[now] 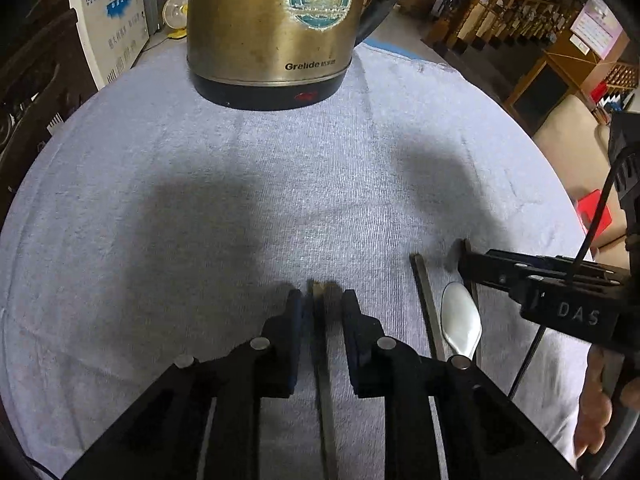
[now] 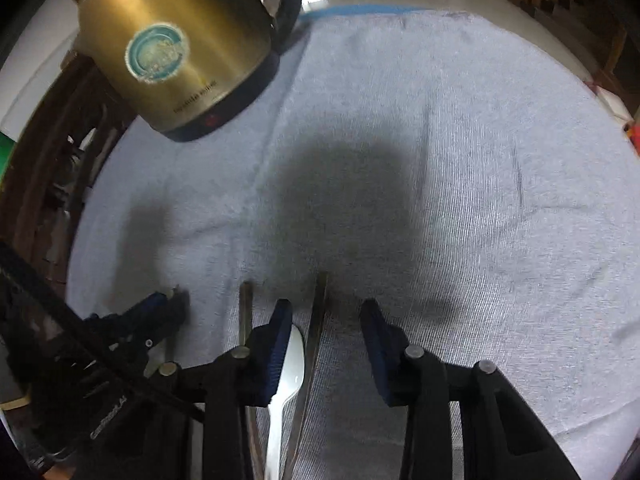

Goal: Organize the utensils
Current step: 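Grasp a dark chopstick with the left tool while the right tool grasps another chopstick, then lift both held chopsticks up toward the grey holder cup, then lower both chopsticks into the holder cup and open both tools, then move both tools back down to the white spoon and last chopstick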

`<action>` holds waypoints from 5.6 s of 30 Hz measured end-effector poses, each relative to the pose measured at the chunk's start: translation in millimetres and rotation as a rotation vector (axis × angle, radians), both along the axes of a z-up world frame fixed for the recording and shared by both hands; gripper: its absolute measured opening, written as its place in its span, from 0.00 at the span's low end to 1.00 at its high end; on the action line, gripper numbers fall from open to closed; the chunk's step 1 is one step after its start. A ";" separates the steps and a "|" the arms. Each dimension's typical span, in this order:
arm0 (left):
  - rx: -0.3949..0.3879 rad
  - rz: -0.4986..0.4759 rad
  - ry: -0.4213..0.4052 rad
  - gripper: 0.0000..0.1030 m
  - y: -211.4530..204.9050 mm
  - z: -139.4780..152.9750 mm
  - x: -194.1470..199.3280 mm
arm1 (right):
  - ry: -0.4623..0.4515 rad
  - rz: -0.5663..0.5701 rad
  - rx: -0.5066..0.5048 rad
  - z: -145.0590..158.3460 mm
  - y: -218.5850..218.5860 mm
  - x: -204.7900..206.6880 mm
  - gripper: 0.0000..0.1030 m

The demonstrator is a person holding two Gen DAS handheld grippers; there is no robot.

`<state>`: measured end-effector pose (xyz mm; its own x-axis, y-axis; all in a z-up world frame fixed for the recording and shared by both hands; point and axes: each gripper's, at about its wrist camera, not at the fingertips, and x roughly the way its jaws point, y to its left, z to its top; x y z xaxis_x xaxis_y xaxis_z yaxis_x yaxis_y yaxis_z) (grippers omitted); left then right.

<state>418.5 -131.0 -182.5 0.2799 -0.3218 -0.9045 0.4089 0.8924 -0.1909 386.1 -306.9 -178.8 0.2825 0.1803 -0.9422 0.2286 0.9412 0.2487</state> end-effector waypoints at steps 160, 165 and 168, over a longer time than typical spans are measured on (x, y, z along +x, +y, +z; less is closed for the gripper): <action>-0.276 0.345 -0.556 0.52 162.3 133.4 -301.6 | -0.678 -0.319 0.155 149.1 -17.9 -365.7 0.25; -0.265 0.343 -0.458 0.52 166.3 106.9 -275.4 | -0.522 -0.287 0.247 110.4 -45.0 -318.4 0.26; -0.268 0.349 -0.406 0.52 166.7 90.5 -259.8 | -0.414 -0.239 0.304 82.0 -55.1 -276.4 0.27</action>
<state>158.7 35.8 -92.1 0.7166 -0.3513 -0.6026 0.1882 0.9292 -0.3180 109.7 -362.0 -96.8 0.6838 0.3119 -0.6596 0.2523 0.7472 0.6149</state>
